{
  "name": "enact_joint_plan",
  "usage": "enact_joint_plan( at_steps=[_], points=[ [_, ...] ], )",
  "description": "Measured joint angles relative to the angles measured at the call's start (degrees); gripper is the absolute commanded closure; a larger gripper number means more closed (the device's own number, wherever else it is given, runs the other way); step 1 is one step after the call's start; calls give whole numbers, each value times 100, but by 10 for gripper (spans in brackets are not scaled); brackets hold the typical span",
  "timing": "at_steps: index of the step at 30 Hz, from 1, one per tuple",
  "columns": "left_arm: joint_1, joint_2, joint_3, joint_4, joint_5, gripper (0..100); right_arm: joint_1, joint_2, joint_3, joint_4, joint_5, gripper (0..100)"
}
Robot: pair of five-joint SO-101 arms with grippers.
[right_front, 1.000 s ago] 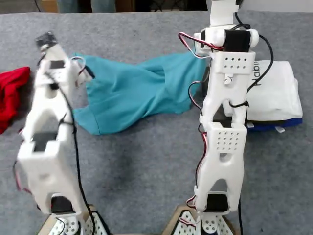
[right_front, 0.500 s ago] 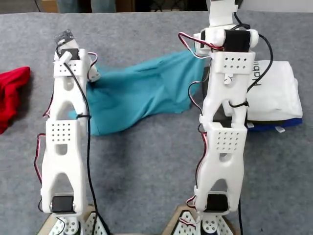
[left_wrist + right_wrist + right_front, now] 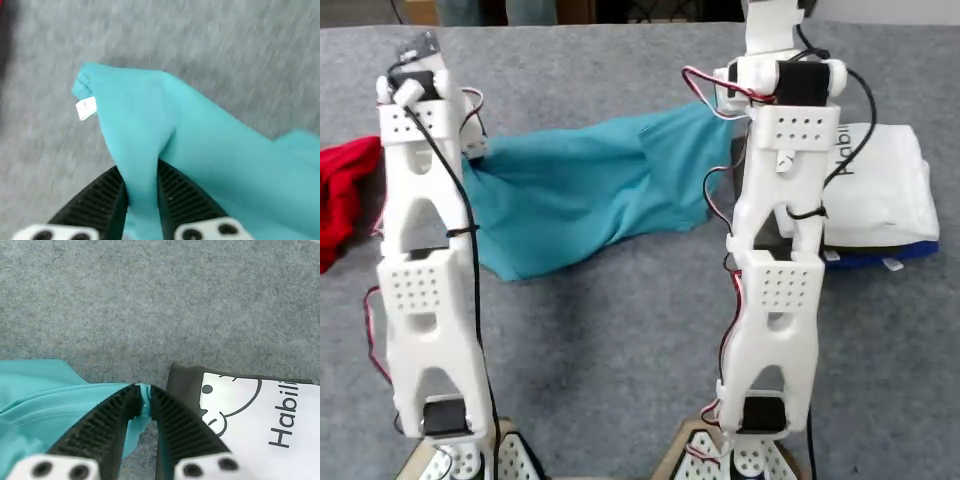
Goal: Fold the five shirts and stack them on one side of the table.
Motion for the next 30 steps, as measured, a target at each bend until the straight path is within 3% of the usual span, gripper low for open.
enact_joint_plan(
  at_steps=[3,6,15,24,30],
  points=[
    [0,-835,1134,-9,0,971,0,0,0,0,0,985],
    [-35,-1451,1451,-299,0,971,-62,0,0,0,0,975],
    [-431,-2497,1055,-703,167,971,-589,0,0,0,-123,616],
    [-985,-2840,985,-360,193,971,-1336,-396,220,0,211,606],
    [-1530,-2119,976,-369,193,971,-2462,-905,1758,0,501,606]
  ],
)
